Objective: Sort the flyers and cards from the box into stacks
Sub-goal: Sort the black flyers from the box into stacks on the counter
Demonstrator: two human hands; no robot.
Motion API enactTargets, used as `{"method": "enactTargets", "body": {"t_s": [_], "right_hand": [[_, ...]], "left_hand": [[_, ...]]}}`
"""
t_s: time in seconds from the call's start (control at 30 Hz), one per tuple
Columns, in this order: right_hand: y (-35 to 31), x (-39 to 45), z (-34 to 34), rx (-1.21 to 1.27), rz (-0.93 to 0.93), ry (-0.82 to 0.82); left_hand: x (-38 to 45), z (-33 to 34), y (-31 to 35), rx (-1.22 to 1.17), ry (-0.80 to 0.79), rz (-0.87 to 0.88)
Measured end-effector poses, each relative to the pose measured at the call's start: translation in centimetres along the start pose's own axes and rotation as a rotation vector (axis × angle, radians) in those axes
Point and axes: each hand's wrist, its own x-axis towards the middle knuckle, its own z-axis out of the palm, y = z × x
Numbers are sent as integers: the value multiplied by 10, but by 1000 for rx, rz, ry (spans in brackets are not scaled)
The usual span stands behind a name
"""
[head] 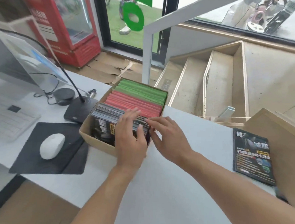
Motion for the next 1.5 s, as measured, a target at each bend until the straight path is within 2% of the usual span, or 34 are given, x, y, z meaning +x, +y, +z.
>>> {"method": "enactTargets", "body": {"t_s": [0.1, 0.2, 0.3, 0.47, 0.57, 0.8, 1.5], "right_hand": [[-37, 10, 25, -45, -32, -111], [-58, 15, 44, -151, 18, -220], [-67, 10, 60, -267, 61, -210], [-72, -1, 77, -340, 78, -35], [-75, -8, 78, -413, 26, 20], [-83, -7, 76, -567, -3, 11], [-83, -6, 82, -558, 33, 62]], "left_hand": [[8, -36, -41, 278, -21, -36], [12, -53, -74, 519, -164, -140], [5, -59, -91, 652, -305, -105], [5, -62, -89, 613, -334, -112], [1, -66, -89, 568, -334, -104], [-6, -71, -95, 558, -355, -82], [-7, -70, -100, 603, -350, -57]]}}
